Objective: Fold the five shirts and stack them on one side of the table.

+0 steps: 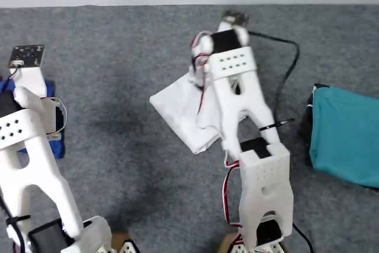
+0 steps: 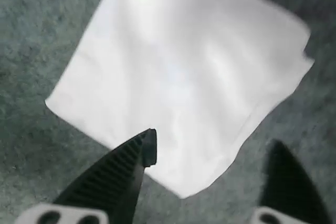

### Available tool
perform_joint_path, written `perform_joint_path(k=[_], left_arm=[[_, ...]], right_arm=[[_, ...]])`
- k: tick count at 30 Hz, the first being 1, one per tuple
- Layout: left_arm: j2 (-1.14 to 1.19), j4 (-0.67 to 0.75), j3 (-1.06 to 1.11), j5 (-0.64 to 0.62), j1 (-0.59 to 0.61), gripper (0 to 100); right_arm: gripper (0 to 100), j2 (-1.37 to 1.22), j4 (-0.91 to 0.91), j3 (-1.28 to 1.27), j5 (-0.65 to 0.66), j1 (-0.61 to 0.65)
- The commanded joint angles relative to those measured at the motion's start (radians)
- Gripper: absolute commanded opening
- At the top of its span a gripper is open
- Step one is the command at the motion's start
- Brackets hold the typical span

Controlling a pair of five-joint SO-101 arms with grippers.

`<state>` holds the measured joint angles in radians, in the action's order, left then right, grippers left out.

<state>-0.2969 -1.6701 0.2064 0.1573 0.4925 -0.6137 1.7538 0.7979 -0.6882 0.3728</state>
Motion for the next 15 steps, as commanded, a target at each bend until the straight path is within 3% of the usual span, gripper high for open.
perform_joint_path(k=[1, 15], left_arm=[[-0.032, 0.005, 0.001, 0.009, -0.006, 0], [-0.032, 0.006, 0.001, 0.009, -0.006, 0]], right_arm=[[49.5, 0.053, 0.030, -0.032, -0.112, 0.021], [47.8, -0.309, -0.222, -0.032, -0.141, -0.021]])
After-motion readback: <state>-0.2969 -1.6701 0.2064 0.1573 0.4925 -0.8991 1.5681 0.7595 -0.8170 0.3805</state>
